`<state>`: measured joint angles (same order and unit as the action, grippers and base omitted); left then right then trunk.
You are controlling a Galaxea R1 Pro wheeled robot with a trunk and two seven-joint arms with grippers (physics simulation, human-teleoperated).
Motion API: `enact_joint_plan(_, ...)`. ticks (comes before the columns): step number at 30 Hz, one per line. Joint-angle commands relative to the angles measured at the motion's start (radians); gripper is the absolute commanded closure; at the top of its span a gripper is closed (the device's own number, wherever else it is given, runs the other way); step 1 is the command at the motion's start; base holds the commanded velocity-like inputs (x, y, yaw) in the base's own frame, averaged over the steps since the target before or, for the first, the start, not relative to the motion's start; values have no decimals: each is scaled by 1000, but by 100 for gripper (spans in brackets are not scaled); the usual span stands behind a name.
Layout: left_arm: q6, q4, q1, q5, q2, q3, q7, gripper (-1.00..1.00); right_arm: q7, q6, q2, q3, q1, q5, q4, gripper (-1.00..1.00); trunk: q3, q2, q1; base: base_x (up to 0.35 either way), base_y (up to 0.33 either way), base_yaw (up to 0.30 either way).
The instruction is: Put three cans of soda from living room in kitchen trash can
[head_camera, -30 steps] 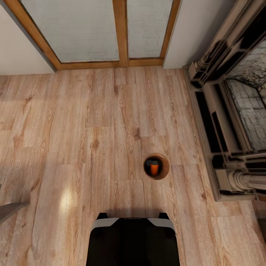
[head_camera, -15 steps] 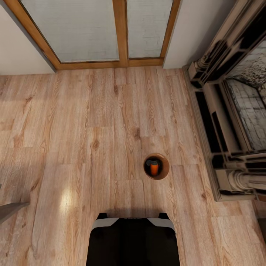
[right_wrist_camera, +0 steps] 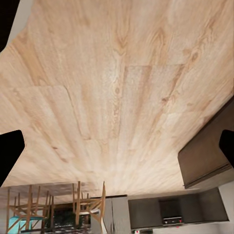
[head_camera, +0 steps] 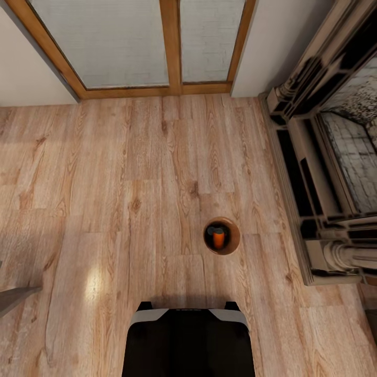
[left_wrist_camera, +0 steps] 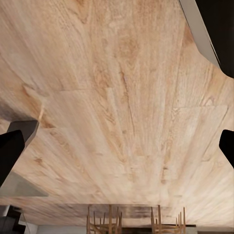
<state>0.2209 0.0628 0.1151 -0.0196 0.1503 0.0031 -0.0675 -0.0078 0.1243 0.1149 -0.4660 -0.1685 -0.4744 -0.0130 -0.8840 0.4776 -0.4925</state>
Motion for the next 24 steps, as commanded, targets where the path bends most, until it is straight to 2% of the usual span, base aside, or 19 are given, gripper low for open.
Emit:
enact_joint_plan(1,0,0,0,0,0,0,0,-100,0,0,-1,0,0,0,0,-100,0,0,0,0,0,0)
enact_joint_plan(24,0,-1,0,0,0,0,0,-100,0,0,-4,0,0,0,-1,-100,0,0,0,0,0,0)
